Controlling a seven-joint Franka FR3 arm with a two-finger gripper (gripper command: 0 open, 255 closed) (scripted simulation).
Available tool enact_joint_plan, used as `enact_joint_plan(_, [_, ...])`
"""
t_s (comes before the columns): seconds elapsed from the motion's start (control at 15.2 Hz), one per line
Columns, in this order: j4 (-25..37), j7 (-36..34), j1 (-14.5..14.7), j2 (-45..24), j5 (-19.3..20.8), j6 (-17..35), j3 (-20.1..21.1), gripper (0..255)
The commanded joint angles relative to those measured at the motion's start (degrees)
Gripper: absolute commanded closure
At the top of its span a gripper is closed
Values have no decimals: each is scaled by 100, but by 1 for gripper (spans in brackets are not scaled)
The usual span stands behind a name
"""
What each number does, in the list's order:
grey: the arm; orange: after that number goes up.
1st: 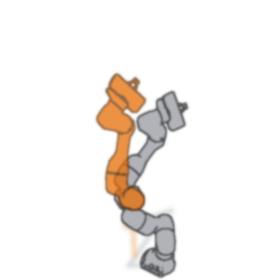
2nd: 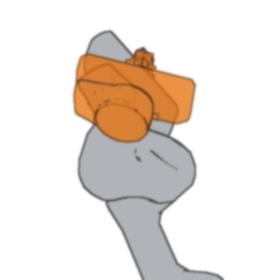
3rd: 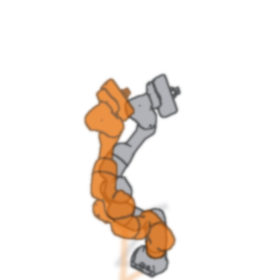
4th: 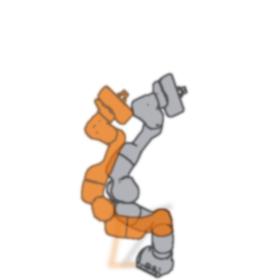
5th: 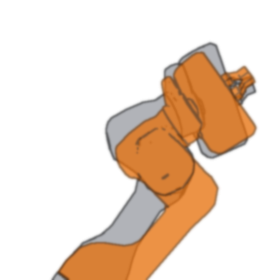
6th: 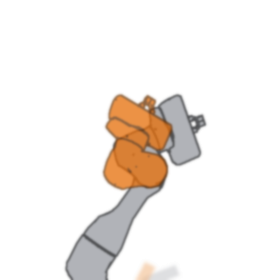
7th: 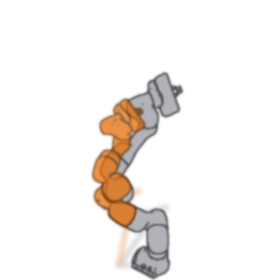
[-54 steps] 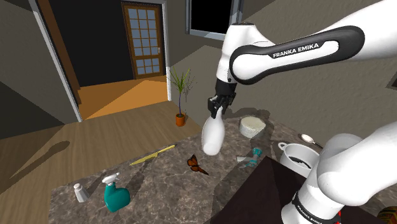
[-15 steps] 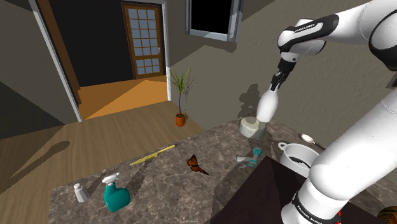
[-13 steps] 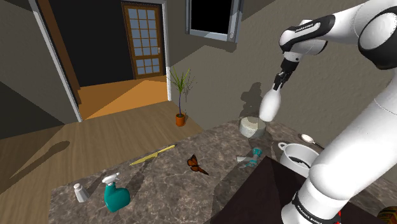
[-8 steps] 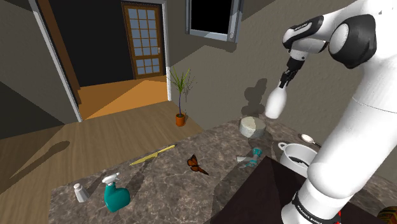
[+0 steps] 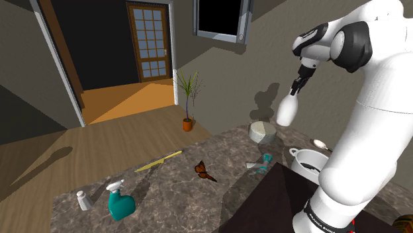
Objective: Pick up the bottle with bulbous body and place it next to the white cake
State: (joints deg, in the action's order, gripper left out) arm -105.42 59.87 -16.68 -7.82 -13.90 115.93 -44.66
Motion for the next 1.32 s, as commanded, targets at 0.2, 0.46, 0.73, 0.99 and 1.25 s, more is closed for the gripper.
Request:
enact_joint_plan(0.2, [-270,125,-24,-113,-134,343,24,255])
enact_joint_plan(0.46, [-460,240,-52,-235,-271,606,56,255])
enact_joint_plan(0.73, [-627,370,-90,-378,-432,860,99,255])
enact_joint_plan(0.99, [-771,514,-140,-539,-615,1104,157,255])
enact_joint_plan(1.25, [-894,670,-202,-717,-818,1339,233,255])
